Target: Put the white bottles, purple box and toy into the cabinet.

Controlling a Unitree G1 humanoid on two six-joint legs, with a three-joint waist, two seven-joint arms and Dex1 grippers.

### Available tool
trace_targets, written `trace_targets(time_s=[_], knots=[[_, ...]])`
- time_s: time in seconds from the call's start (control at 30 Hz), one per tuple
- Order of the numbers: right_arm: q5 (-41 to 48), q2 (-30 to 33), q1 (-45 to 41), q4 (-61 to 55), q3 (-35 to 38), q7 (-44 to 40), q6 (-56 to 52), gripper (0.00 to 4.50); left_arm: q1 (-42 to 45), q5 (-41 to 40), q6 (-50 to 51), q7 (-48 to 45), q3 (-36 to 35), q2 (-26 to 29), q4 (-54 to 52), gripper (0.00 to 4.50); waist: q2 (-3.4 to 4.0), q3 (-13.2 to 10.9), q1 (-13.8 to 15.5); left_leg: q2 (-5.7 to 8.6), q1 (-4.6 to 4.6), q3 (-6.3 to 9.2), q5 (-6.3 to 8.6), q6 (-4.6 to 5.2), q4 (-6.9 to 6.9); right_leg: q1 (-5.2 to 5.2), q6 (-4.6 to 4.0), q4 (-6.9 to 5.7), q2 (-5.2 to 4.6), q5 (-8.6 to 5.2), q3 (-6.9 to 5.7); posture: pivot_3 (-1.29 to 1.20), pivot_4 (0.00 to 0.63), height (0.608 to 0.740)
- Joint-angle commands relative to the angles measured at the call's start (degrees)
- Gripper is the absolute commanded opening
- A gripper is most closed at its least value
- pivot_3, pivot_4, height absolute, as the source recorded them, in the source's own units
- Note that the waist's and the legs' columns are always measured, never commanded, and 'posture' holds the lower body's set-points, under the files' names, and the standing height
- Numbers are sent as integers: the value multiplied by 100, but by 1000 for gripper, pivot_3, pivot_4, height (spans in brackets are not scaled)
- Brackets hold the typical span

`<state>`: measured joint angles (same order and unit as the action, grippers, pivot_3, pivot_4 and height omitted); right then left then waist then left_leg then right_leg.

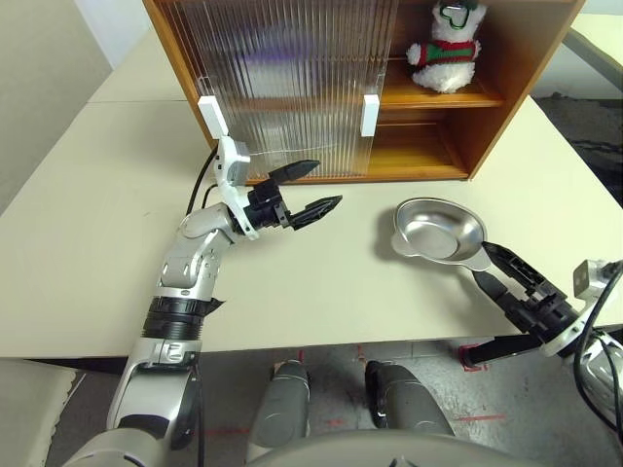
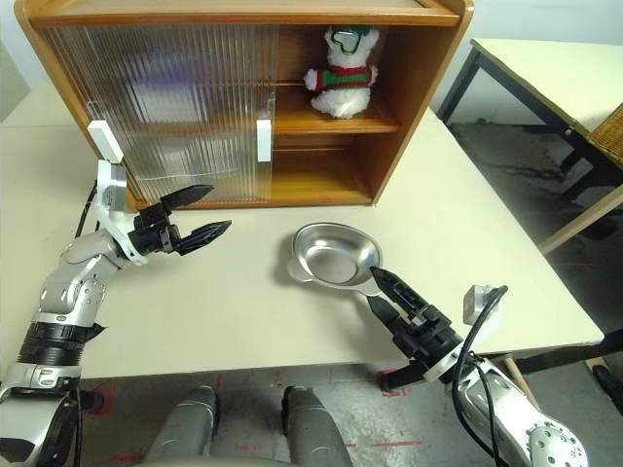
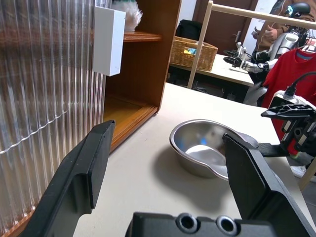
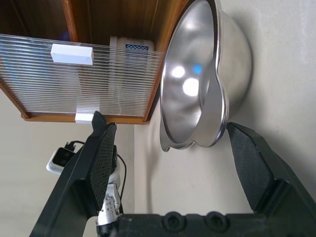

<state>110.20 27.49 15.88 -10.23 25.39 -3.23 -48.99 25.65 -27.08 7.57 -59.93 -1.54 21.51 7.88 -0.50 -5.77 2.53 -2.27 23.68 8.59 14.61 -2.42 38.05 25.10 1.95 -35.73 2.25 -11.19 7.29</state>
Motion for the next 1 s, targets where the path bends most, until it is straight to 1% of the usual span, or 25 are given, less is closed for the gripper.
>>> trace_targets(time_s=[0.03, 0.43, 0.73, 0.77, 0.83, 0.93, 0.97, 1.0], knots=[[-32, -20, 6, 109, -35, 52, 29, 4473, -69, 20, 3, 0, 19, 31, -79, 4500, 0, 0, 3, 0, -1, 0, 0, 0, 0, 0, 0, -1, 0, 0, 0, 49, 138, 740], [-71, -188, -135, 117, -135, 179, 109, 4473, -52, 19, 14, 0, 13, 51, -90, 4500, 0, 0, 3, -1, -6, 0, 0, -1, 0, -3, 0, -3, 0, 0, 1, 51, 139, 740], [-267, -244, -243, 430, -101, -6, 86, 4429, -14, 6, 64, 27, -3, 93, -136, 4500, 0, 0, 23, -2, -6, 1, 1, -2, -1, -2, 0, -2, -1, 0, 1, 67, 137, 740], [-299, -250, -272, 490, -87, -32, 96, 4272, -22, 2, 68, 28, -12, 106, -149, 4500, 0, 0, 25, -2, -6, 1, 2, -3, -1, -3, 0, -2, -1, 0, 1, 67, 137, 740], [-338, -261, -320, 568, -68, -63, 101, 3809, -30, 0, 69, 32, -19, 120, -160, 4500, 1, 0, 24, -2, -6, 0, 2, -3, -1, -3, -1, -2, -1, 0, 2, 68, 135, 740], [-368, -282, -360, 601, -54, -78, 85, 2766, -21, 1, 59, 41, -17, 126, -153, 4500, 0, 0, 29, -2, -7, 1, 2, -3, -1, -3, -1, -4, -1, 1, 2, 67, 131, 740], [-374, -285, -369, 611, -51, -83, 81, 2305, -13, 3, 53, 45, -12, 125, -144, 4500, 0, 0, 31, -2, -7, 1, 2, -3, -1, -2, -1, -5, -1, 1, 1, 66, 131, 740], [-386, -290, -374, 619, -48, -95, 79, 1968, -4, 3, 46, 45, -7, 122, -136, 4500, 0, 1, 32, -2, -7, 0, 1, -2, -1, -2, -1, -6, -1, 1, 1, 65, 130, 740]])
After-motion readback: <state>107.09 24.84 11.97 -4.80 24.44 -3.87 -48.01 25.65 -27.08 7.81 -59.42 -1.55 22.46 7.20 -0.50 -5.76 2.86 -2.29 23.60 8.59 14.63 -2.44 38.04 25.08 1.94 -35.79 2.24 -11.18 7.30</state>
